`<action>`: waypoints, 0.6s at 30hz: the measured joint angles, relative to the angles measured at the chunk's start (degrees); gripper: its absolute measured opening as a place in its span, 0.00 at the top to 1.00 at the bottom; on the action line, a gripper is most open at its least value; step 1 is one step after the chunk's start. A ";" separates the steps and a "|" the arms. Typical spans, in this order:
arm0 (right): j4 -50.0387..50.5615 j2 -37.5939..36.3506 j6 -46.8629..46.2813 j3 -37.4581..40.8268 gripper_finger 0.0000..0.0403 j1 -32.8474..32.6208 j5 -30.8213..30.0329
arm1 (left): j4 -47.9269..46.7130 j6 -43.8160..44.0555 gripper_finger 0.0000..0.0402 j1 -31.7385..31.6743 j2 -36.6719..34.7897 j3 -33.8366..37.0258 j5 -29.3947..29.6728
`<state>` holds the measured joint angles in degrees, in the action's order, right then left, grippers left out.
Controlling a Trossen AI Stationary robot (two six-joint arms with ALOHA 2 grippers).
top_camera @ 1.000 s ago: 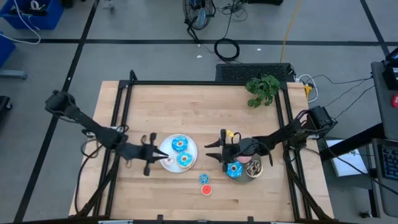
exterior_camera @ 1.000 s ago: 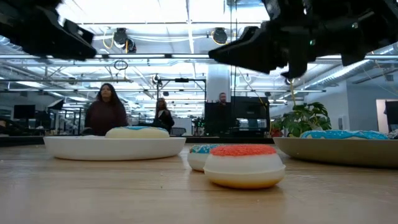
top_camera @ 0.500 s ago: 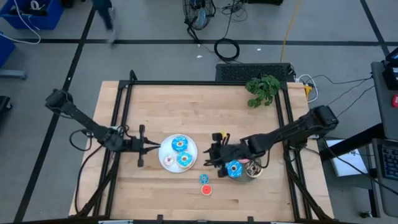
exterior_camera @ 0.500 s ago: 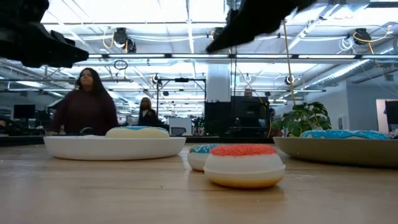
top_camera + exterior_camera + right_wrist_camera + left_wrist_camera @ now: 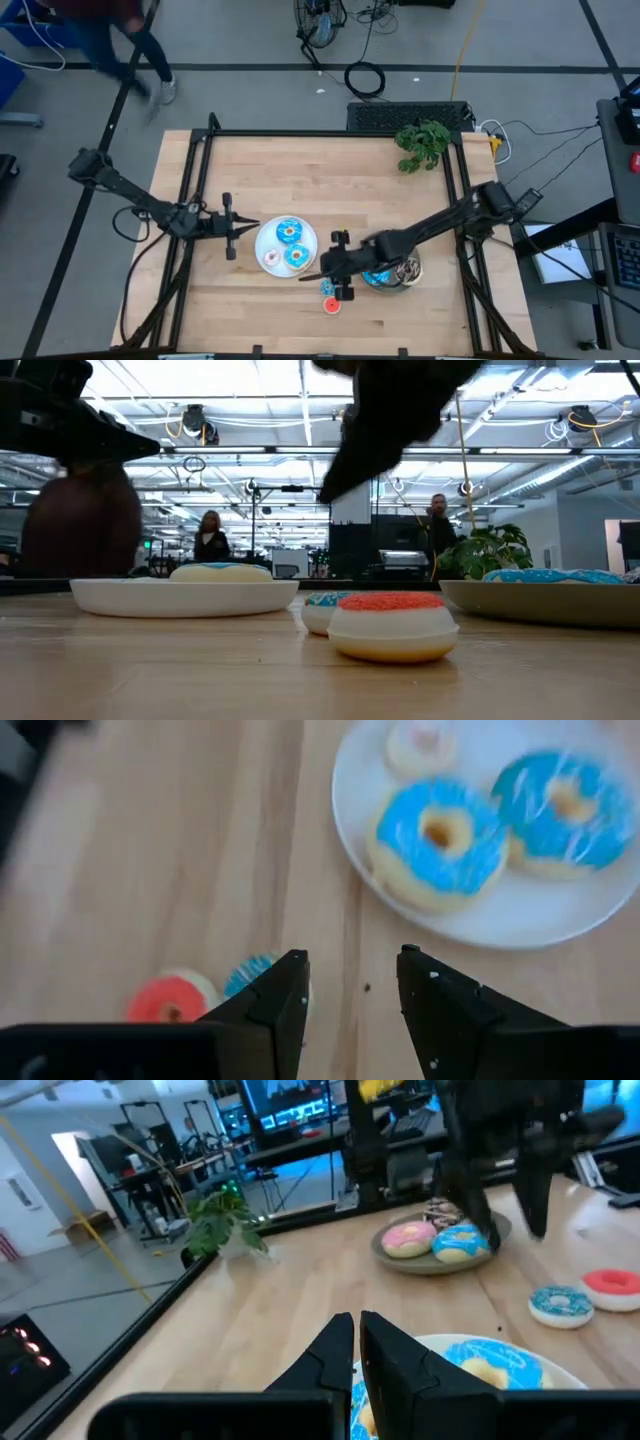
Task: Pick & Place donuts
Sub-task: Put the small blue donut on the white plate
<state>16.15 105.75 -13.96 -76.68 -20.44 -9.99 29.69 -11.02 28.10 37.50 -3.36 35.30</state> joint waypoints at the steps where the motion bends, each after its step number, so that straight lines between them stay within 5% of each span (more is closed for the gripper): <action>1: 0.26 0.99 0.22 -0.06 0.65 0.02 0.04 | 0.02 -0.44 0.92 -0.24 -0.07 0.00 -0.39; 9: -1.40 3.19 0.34 -0.15 0.65 -0.25 8.51 | 0.42 -2.62 0.92 -1.73 -0.06 0.00 -2.64; 18: -4.56 6.52 -0.41 -0.18 0.65 -1.49 1.22 | 0.39 -2.40 0.92 -3.64 -0.05 0.00 -4.49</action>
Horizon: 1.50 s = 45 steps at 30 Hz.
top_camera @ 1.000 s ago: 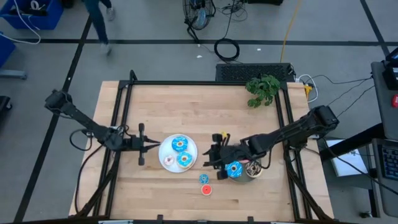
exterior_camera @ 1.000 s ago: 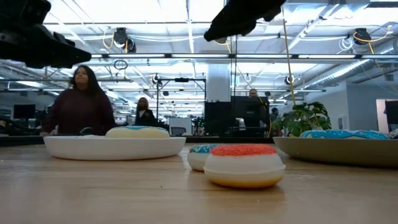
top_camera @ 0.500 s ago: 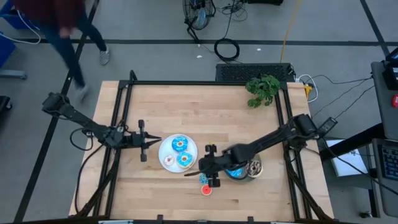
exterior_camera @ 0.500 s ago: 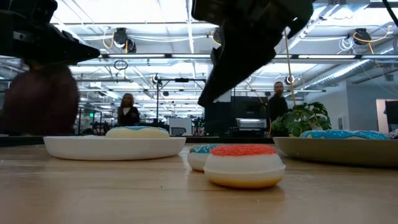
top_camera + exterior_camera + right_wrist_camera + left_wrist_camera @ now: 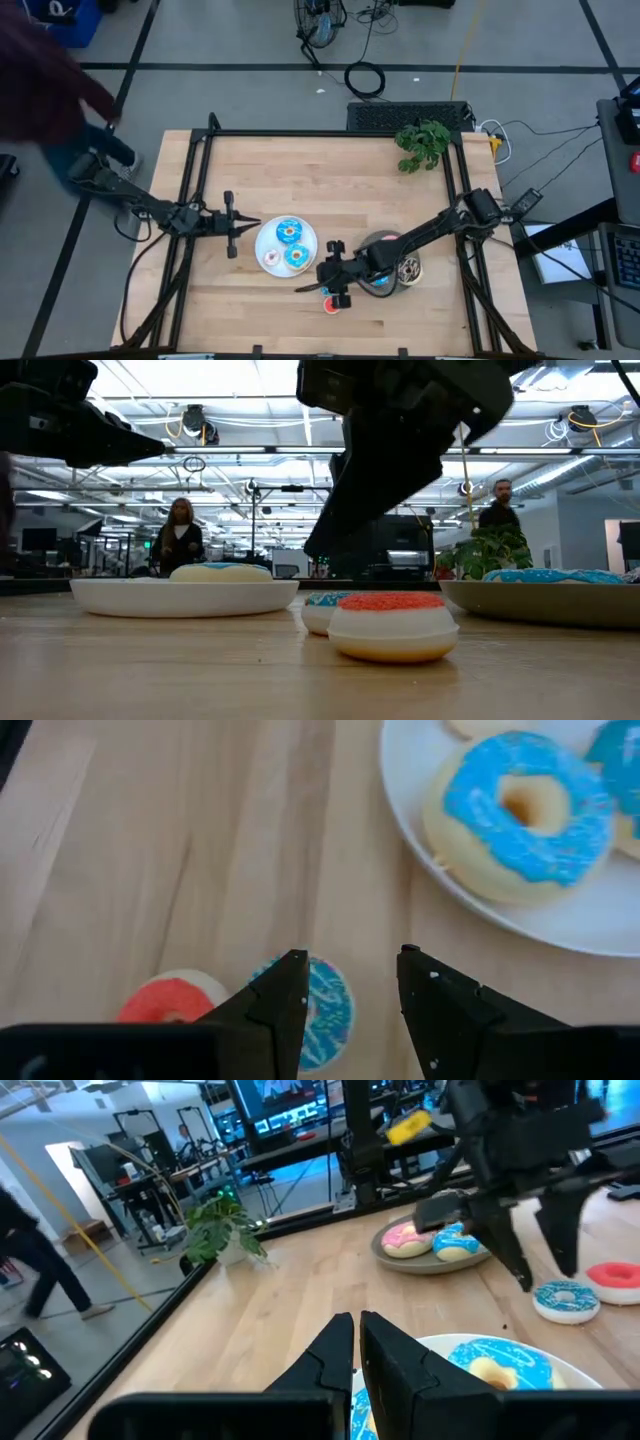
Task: Pick & Place donuts
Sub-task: Put the small blue donut on the white plate
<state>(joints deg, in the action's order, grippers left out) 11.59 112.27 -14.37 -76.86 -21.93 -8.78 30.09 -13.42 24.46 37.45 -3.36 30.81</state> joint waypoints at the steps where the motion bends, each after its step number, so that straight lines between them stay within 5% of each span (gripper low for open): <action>1: -0.05 0.44 0.04 0.00 0.65 -0.06 0.00 | -0.02 0.09 0.92 -0.17 0.00 -0.02 -0.10; 12: 3.21 1.13 -1.41 0.10 0.65 -0.79 1.64 | -0.44 1.58 0.92 -0.49 0.02 -0.02 -0.88; 45: -8.46 5.30 -0.99 5.11 0.66 0.18 4.17 | -0.41 1.78 0.92 -0.49 0.02 -0.04 -0.94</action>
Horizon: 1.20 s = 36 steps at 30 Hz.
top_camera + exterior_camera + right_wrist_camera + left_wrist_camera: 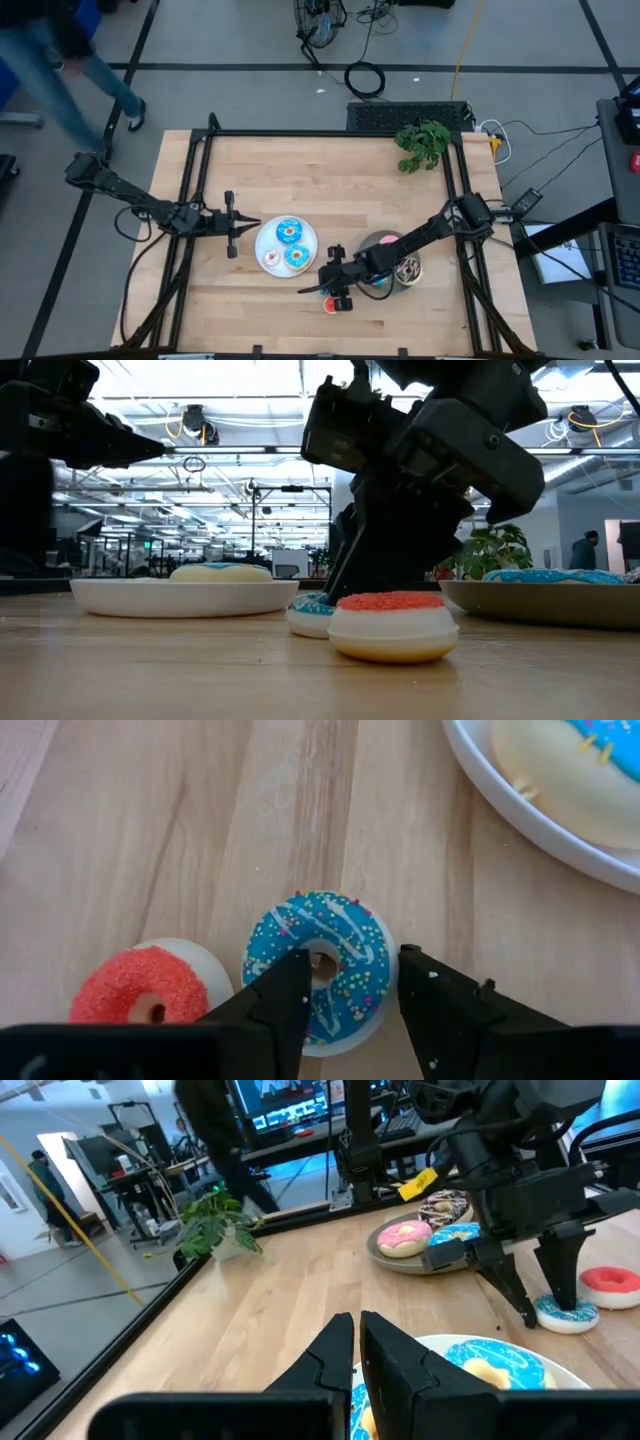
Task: Pick & Place donuts
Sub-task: Put the small blue donut on the white plate
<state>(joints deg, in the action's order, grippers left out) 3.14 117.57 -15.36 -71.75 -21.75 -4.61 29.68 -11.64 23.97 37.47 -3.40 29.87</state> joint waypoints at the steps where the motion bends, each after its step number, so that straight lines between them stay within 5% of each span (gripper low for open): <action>1: 0.02 0.03 -0.01 0.00 0.66 0.03 0.00 | -0.01 0.00 0.92 0.00 0.00 0.00 0.00; 15: 0.15 -4.11 3.32 0.35 0.98 0.08 0.40 | -0.95 0.20 0.92 0.00 0.00 -0.02 0.02; 36: -1.09 -16.40 5.34 -2.93 0.98 8.87 2.05 | 2.18 -4.54 0.92 0.01 -0.75 -0.02 2.69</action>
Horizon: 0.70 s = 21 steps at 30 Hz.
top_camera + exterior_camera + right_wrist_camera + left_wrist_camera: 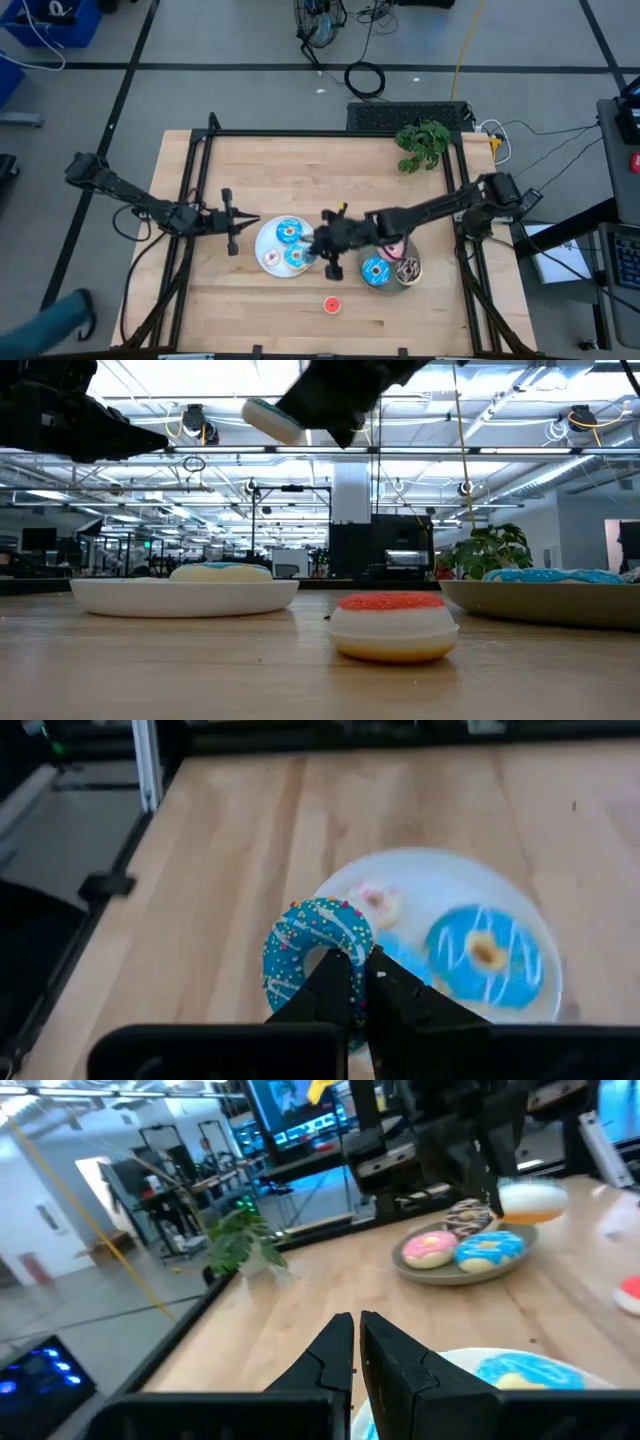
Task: Pick & Place donuts
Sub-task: Put the small blue donut on the white plate
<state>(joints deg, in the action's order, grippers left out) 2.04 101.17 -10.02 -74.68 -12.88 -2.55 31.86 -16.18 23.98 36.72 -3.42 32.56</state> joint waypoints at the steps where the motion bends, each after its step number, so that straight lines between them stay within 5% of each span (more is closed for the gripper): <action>1: -0.23 0.78 0.49 -1.17 0.99 0.89 1.24 | -0.25 -0.67 0.92 0.05 -0.28 0.00 0.57; 6: 0.76 6.01 3.77 -7.79 0.99 4.92 5.98 | -0.42 -7.02 0.92 1.45 -1.87 0.00 5.20; 12: 1.77 16.90 7.97 -17.29 0.99 9.07 8.95 | 1.65 -12.41 0.92 4.34 -3.09 0.00 20.36; 21: 13.98 33.16 11.35 -38.00 0.99 12.43 11.72 | 1.29 -14.10 0.92 10.00 -4.56 0.00 23.46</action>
<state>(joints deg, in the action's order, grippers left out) 16.02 134.34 1.33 -112.68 -0.45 9.17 33.15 -30.28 33.98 32.16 -3.42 56.02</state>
